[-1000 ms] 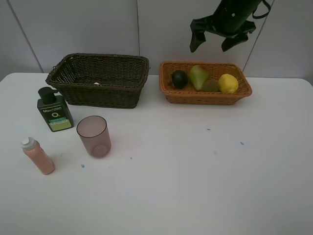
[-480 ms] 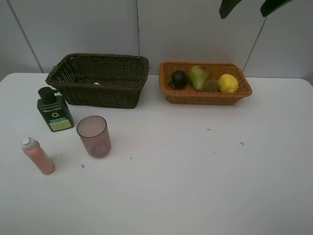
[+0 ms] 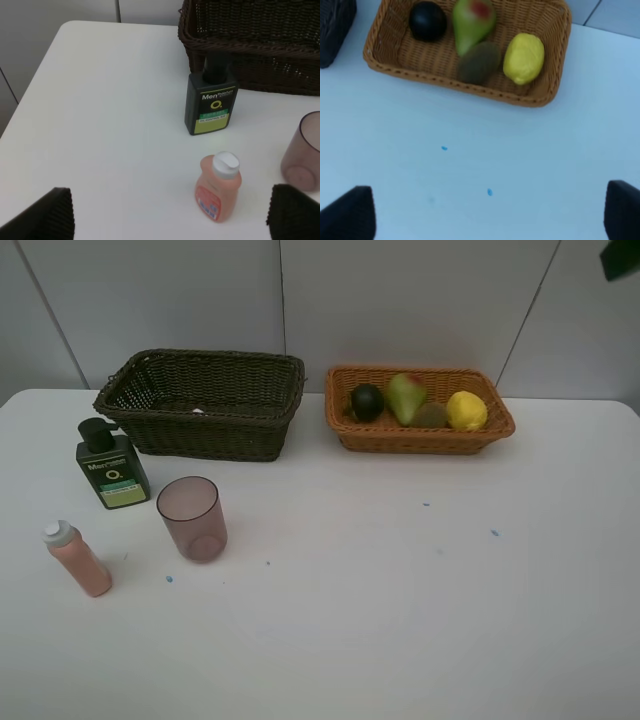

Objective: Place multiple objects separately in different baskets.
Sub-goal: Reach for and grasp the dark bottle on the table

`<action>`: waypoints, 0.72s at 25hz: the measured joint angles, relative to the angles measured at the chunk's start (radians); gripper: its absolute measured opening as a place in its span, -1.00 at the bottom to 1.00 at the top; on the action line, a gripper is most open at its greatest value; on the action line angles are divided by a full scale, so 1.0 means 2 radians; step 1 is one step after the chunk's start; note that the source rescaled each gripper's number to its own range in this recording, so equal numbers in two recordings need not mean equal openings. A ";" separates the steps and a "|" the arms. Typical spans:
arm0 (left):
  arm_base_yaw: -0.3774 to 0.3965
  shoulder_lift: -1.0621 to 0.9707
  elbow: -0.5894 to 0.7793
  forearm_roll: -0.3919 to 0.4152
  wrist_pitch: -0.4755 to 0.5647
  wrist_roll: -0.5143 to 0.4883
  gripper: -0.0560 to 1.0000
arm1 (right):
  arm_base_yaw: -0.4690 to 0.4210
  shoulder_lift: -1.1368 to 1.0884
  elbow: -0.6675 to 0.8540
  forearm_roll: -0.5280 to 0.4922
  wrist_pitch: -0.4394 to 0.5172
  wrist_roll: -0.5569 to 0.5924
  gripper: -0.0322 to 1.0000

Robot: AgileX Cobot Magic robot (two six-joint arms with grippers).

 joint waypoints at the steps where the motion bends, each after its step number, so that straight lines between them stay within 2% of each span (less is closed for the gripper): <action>1: 0.000 0.000 0.000 0.000 0.000 0.000 1.00 | 0.000 -0.028 0.023 -0.003 0.001 0.000 1.00; 12: 0.000 0.000 0.000 0.000 0.000 0.000 1.00 | 0.000 -0.276 0.209 -0.007 0.002 0.000 1.00; 18: 0.000 0.000 0.000 0.000 0.000 0.000 1.00 | 0.000 -0.370 0.290 -0.007 -0.004 -0.011 1.00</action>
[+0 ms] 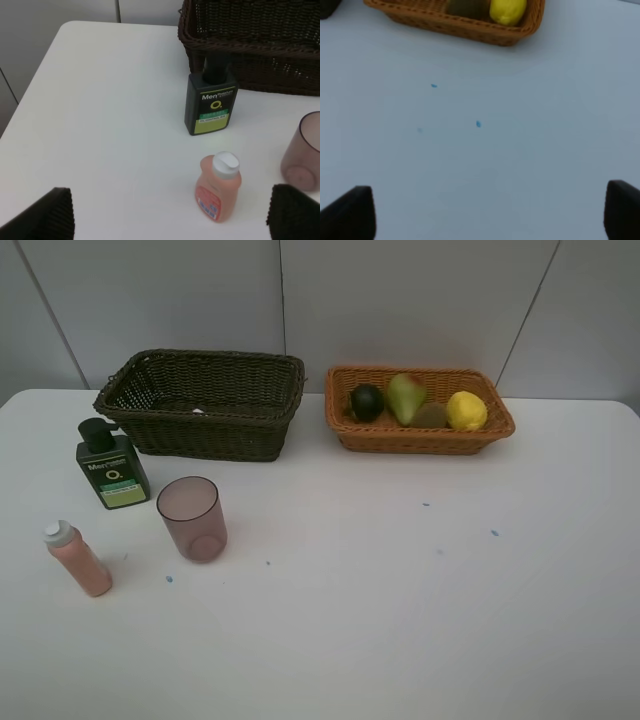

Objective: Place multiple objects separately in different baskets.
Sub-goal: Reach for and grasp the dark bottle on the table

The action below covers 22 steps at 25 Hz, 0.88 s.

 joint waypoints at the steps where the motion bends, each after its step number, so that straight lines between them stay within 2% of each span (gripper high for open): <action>1: 0.000 0.000 0.000 0.000 0.000 0.000 1.00 | 0.000 -0.014 0.013 0.000 -0.009 -0.005 1.00; 5: 0.000 0.000 0.000 0.000 0.000 0.000 1.00 | 0.000 -0.054 0.075 0.001 -0.055 -0.014 1.00; 9: 0.000 0.000 0.000 0.000 0.000 0.000 1.00 | 0.000 -0.064 0.123 0.002 -0.074 -0.019 1.00; 22: 0.000 0.000 0.000 0.000 0.000 0.000 1.00 | 0.000 -0.064 0.135 0.010 -0.074 -0.024 0.99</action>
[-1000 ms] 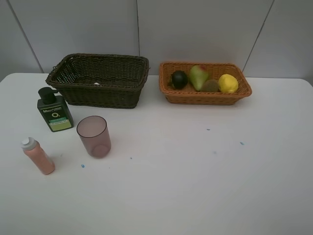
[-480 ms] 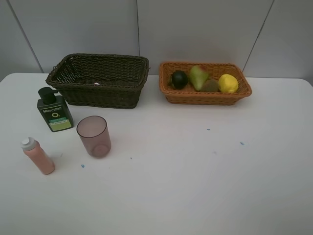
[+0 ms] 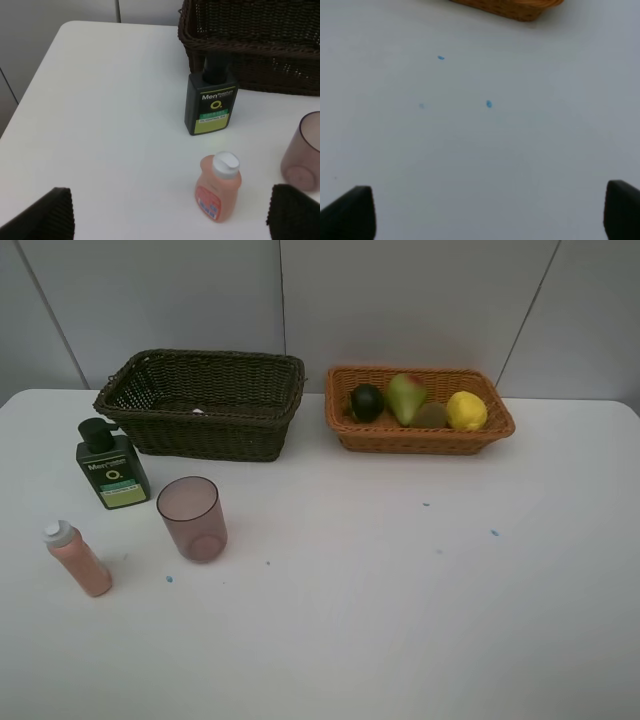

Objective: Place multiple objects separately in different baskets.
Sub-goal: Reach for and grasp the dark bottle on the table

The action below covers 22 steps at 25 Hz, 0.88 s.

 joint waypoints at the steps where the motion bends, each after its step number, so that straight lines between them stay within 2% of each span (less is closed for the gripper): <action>1: 0.000 0.000 0.000 0.000 0.000 0.000 1.00 | 0.000 0.000 0.000 0.000 0.000 0.000 0.99; 7: 0.000 0.000 0.000 0.000 0.000 0.000 1.00 | -0.008 -0.030 0.000 0.000 -0.001 0.000 0.99; 10: 0.000 0.000 0.000 0.000 0.000 0.000 1.00 | -0.035 -0.066 0.000 0.000 -0.001 0.000 0.99; 17: 0.000 0.000 0.000 0.000 0.000 0.000 1.00 | -0.129 -0.119 0.001 0.001 0.000 0.000 0.99; 22: 0.000 0.000 0.000 0.000 0.000 0.000 1.00 | -0.144 -0.131 0.002 0.001 0.001 0.000 0.99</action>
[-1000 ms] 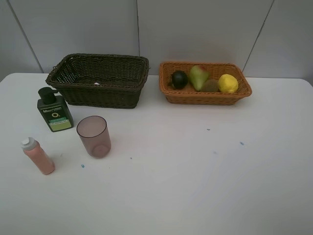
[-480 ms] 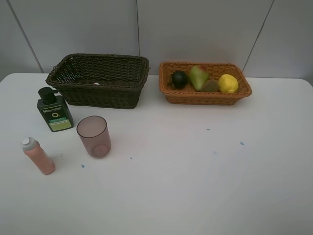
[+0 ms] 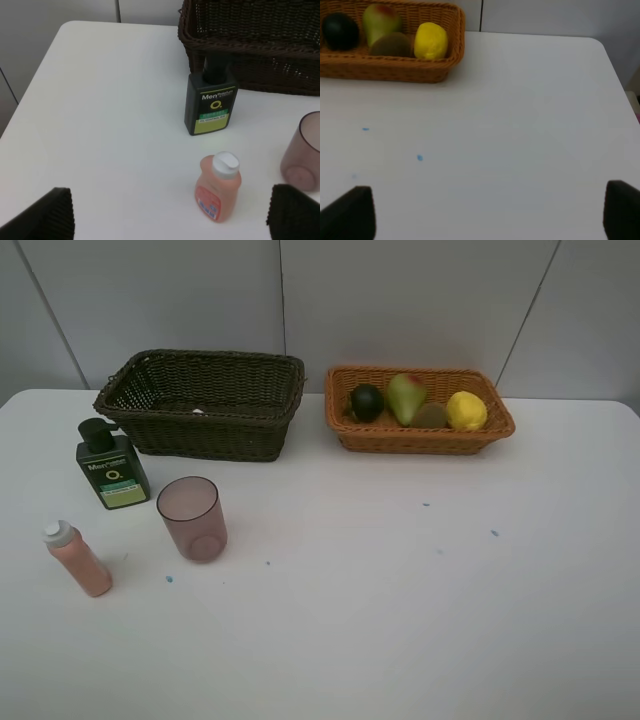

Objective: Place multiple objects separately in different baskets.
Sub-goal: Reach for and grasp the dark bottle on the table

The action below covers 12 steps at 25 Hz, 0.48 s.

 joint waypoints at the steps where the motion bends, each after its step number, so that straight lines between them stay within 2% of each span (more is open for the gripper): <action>1: 0.000 0.000 0.000 0.000 0.000 0.000 1.00 | 0.000 0.000 0.000 0.001 0.000 0.000 0.99; 12: 0.000 0.000 0.000 0.000 0.000 0.000 1.00 | 0.000 0.000 0.000 0.001 0.000 0.000 0.99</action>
